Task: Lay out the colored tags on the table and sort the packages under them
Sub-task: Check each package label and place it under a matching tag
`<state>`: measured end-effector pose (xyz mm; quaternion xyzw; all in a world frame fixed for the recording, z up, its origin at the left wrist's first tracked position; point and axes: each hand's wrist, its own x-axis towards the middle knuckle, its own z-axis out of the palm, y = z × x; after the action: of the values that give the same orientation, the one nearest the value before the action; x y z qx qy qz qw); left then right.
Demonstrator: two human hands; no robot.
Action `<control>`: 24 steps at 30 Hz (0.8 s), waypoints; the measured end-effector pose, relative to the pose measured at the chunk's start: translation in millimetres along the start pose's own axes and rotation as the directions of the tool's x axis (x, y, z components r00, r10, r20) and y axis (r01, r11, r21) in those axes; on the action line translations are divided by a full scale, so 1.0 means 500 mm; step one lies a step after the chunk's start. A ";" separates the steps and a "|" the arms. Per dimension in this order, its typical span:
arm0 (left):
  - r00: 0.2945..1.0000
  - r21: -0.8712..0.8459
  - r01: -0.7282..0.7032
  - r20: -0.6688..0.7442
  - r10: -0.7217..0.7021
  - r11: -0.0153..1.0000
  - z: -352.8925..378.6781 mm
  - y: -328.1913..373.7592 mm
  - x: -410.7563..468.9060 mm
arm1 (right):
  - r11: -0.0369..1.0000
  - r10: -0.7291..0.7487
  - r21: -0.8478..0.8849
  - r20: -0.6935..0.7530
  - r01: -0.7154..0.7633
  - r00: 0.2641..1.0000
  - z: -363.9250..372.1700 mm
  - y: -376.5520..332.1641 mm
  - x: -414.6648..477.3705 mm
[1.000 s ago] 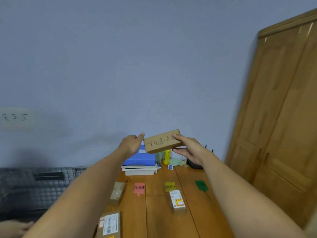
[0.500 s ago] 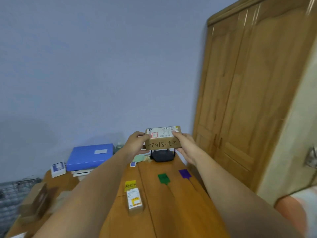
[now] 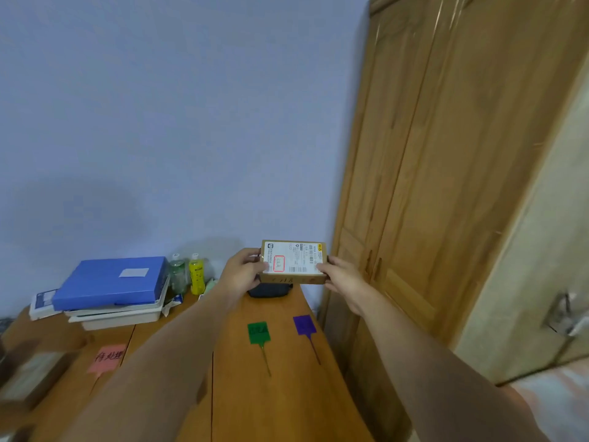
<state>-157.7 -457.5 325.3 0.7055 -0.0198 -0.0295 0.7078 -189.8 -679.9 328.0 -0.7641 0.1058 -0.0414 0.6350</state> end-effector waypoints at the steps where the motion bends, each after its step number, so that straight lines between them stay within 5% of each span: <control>1: 1.000 -0.005 -0.006 -0.028 0.006 1.000 0.011 -0.006 0.007 | 1.000 0.000 -0.004 0.013 0.000 1.000 -0.008 0.007 0.019; 10: 0.978 -0.025 0.024 -0.208 -0.028 0.999 0.067 -0.075 0.052 | 0.995 0.099 -0.017 0.312 -0.099 0.945 -0.051 0.083 0.147; 16: 0.949 0.050 0.019 -0.314 -0.002 0.999 0.071 -0.113 0.092 | 0.976 0.209 -0.062 0.563 -0.211 0.800 -0.051 0.129 0.181; 20: 0.934 -0.009 0.043 -0.356 -0.044 0.999 0.079 -0.148 0.102 | 0.968 0.217 -0.020 0.576 -0.252 0.788 -0.033 0.181 0.205; 24: 0.935 -0.023 0.109 -0.337 -0.110 0.994 0.068 -0.178 0.104 | 0.969 0.189 0.054 0.463 -0.240 0.866 -0.032 0.210 0.232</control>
<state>-109.5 -495.2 235.8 0.6988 0.1414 0.0525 0.6992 -91.6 -738.2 220.0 -0.7001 0.0365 0.2034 0.6835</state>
